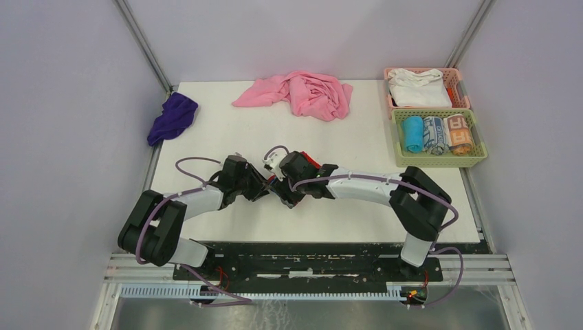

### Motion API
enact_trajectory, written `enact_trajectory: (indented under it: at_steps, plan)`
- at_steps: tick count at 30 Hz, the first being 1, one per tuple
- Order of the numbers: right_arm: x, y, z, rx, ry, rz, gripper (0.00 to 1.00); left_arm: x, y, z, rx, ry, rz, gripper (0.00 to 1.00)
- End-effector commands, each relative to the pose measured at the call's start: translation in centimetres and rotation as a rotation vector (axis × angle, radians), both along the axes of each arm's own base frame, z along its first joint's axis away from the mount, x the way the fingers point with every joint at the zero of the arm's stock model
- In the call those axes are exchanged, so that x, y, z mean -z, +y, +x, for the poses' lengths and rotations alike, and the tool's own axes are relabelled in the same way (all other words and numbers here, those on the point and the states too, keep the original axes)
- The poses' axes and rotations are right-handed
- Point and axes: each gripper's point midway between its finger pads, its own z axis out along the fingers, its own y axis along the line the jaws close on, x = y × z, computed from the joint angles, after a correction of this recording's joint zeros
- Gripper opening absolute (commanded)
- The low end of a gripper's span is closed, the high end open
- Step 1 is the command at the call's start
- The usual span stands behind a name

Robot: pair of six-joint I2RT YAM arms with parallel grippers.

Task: Roll the towels
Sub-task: Roll the towel at the center of the board.

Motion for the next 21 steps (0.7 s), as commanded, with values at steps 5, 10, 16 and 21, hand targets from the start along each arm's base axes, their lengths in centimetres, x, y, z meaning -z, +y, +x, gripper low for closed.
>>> enact_trajectory:
  at_steps: [5,10,16,21]
  plan:
    - [-0.3,3.1,1.8,-0.023,-0.116,0.013,0.61,0.7,0.4,-0.1,-0.038,0.035,0.03,0.46]
    - [1.3,3.2,1.9,-0.026,-0.1,-0.02,0.51,0.6,0.4,-0.1,-0.038,0.034,0.03,0.46]
    - [2.0,3.3,0.5,-0.063,-0.004,0.029,0.17,-0.2,0.7,-0.4,-0.058,0.002,0.012,0.5]
    - [0.7,3.4,-1.0,-0.095,0.251,0.289,0.01,-2.6,0.9,-0.4,-0.068,-0.091,-0.026,0.65]
